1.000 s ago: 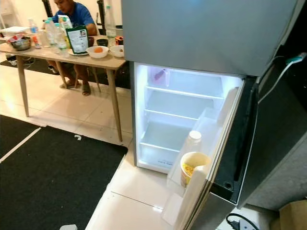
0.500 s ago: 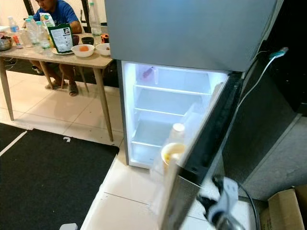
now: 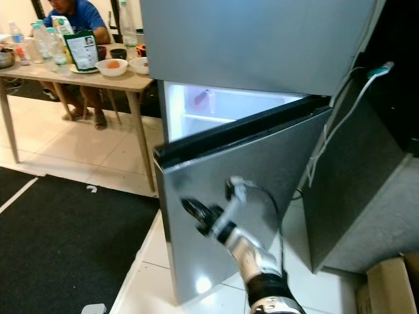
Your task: Restocking fridge
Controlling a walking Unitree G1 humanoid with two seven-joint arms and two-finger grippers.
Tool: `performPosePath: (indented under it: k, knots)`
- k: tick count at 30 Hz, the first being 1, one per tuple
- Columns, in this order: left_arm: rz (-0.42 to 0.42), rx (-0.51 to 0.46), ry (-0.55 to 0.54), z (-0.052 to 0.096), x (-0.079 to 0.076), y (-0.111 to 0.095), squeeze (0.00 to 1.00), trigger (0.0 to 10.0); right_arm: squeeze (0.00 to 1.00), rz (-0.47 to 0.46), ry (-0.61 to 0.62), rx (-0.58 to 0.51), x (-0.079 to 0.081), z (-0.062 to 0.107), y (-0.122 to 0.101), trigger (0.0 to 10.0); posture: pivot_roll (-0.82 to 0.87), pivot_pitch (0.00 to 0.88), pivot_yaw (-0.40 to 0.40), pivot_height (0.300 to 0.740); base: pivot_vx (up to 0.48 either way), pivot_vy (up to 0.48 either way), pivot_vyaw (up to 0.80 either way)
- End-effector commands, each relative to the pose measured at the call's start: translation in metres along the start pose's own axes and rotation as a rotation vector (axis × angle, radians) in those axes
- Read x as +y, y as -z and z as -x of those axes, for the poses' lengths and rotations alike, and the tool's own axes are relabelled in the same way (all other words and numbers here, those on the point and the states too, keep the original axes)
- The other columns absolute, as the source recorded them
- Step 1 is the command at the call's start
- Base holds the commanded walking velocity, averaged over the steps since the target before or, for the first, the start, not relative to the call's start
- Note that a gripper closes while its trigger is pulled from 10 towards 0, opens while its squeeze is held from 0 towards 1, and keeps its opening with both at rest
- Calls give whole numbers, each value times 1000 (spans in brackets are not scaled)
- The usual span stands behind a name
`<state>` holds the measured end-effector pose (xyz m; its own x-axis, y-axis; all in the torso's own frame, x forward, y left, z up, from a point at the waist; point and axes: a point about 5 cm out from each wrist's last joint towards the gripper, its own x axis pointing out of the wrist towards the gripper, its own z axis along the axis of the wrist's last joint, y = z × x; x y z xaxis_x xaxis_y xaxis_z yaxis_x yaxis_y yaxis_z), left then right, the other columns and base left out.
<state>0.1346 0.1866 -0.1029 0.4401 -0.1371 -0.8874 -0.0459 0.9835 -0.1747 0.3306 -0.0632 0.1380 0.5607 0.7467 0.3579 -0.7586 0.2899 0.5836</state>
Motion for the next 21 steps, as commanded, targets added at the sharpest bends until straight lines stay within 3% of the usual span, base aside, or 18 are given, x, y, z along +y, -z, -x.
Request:
performPosePath:
  k: [1,2,3,5,6,7,8,10,11,12,13,14,15,16,17,19,21]
  knots:
    - [5,8,-1,0,-1,3,0,10000,0,18,67,-25,-9,1,-4,10000,-49,22,-25,740,0,0,0]
    - [5,8,-1,0,-1,3,0,10000,0,18,67,-25,-9,1,-4,10000,-49,22,-25,740,0,0,0]
    - [5,8,-1,0,-1,3,0,10000,0,43,141,-9,-21,8,-3,10000,-47,22,-26,740,0,0,0]
    - [2,9,-1,0,-2,3,0,10000,0,97,389,107,-51,42,13,10000,-46,21,-29,740,0,0,0]
    - [2,9,-1,0,-2,3,0,10000,0,97,389,107,-51,42,13,10000,-46,21,-29,740,0,0,0]
    - [2,11,-1,0,-2,4,0,10000,0,147,560,224,-66,73,26,10000,-47,19,-31,740,0,0,0]
    - [2,11,-1,0,-2,4,0,10000,0,147,560,224,-66,73,26,10000,-47,19,-31,740,0,0,0]
    - [2,10,-2,0,-2,4,0,10000,0,232,806,417,-80,127,44,10000,-46,19,-32,740,0,0,0]
    - [2,9,-1,0,-2,4,0,10000,0,241,863,467,-82,142,49,10000,-43,16,-33,740,0,0,0]
    - [2,8,-3,0,-2,4,0,10000,0,246,961,539,-83,168,58,10000,-42,17,-33,740,0,0,0]
    - [2,8,-3,0,-2,4,0,10000,0,246,961,539,-83,168,58,10000,-42,17,-33,740,0,0,0]
    - [2,8,-8,0,-1,3,0,10000,0,231,1045,611,-82,194,69,10000,-44,13,-31,740,0,0,0]
    - [2,8,-8,0,-1,3,0,10000,0,231,1045,611,-82,194,69,10000,-44,13,-31,740,0,0,0]
    - [3,9,-14,0,-1,4,0,10000,0,204,1162,724,-75,233,87,10000,-44,13,-31,740,0,0,0]
    - [3,9,-14,0,-1,4,0,10000,0,204,1162,724,-75,233,87,10000,-44,13,-31,740,0,0,0]
    - [-4,14,-21,0,0,4,0,10000,0,185,1240,818,-66,262,102,10000,-44,14,-29,740,0,0,0]
    - [-5,15,-22,0,0,4,0,10000,0,187,1259,842,-63,269,106,10000,-44,14,-29,740,0,0,0]
